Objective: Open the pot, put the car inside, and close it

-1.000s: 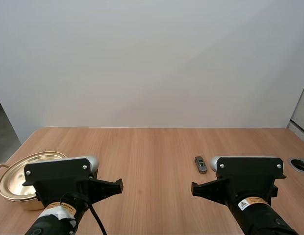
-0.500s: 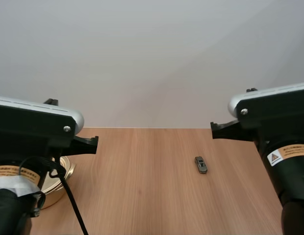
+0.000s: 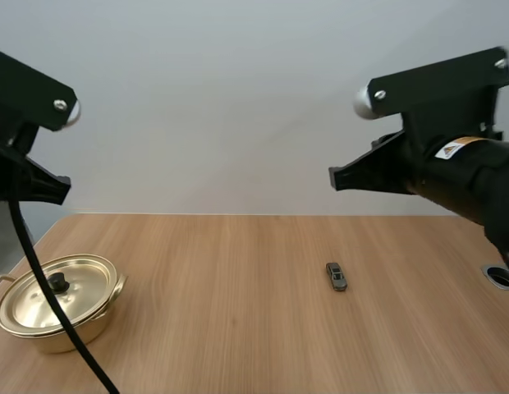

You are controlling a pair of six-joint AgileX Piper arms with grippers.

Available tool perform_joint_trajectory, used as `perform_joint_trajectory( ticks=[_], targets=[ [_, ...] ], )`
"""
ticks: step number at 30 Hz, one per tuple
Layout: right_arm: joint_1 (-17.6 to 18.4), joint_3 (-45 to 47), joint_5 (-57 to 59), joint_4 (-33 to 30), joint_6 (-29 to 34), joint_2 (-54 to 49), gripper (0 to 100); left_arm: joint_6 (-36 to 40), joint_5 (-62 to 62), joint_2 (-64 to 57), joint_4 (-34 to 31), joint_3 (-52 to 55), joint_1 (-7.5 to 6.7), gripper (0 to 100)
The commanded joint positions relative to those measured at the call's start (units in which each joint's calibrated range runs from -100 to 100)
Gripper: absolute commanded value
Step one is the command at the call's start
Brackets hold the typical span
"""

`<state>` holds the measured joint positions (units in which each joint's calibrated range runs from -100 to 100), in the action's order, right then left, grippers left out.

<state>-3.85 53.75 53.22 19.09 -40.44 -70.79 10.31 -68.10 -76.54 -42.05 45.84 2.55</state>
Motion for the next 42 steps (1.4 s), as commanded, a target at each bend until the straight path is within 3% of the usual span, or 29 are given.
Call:
perform_joint_trajectory(
  ticks=[1,7,19,25,32,34,35,36,38,40,42],
  targets=[
    [-0.01,-0.04,25.16,2.09,-6.52,4.64,0,-0.99,-0.69,23.33,7.16,-3.93,1.13,0],
    [-0.01,-0.04,25.0,2.09,-9.5,4.8,0,-2.57,-2.02,33.75,19.83,-6.42,4.34,0],
    [-0.01,-0.04,20.47,3.31,-10.25,4.8,0,-14.72,1.53,41.22,44.13,-6.88,11.07,0],
    [-0.01,-0.04,17.79,4.78,-10.25,4.8,0,-17.13,-3.03,45.67,49.04,-8.27,14.04,0],
    [-0.01,-0.04,15.96,7.31,-10.66,4.8,0,-15.78,-0.6,46.16,43.97,-9.33,14.04,1],
    [-0.01,-0.04,15.96,8.67,-11.13,4.8,0,-15.64,-1.99,46.16,43.69,-9.33,14.04,10],
    [-0.01,0.09,15.96,9.38,-11.54,4.8,0,-15.64,-3.43,46.16,43.69,-9.33,14.04,24],
    [-0.01,0.09,15.96,9.87,-11.74,4.8,0,-15.64,-4.18,46.16,43.69,-9.33,14.04,31],
    [-0.01,0.09,15.96,10.26,-11.83,4.8,0,-15.3,-7.12,46.16,43.61,-9.33,14.04,63],
    [-0.01,0.09,15.96,10.62,-11.83,4.8,0,-14.89,-9.98,46.16,43.08,-9.33,14.04,88],
    [-0.01,0.09,15.96,10.63,-11.83,4.8,0,-13.97,-12.96,46.16,42.05,-9.33,14.04,100]
  ],
)
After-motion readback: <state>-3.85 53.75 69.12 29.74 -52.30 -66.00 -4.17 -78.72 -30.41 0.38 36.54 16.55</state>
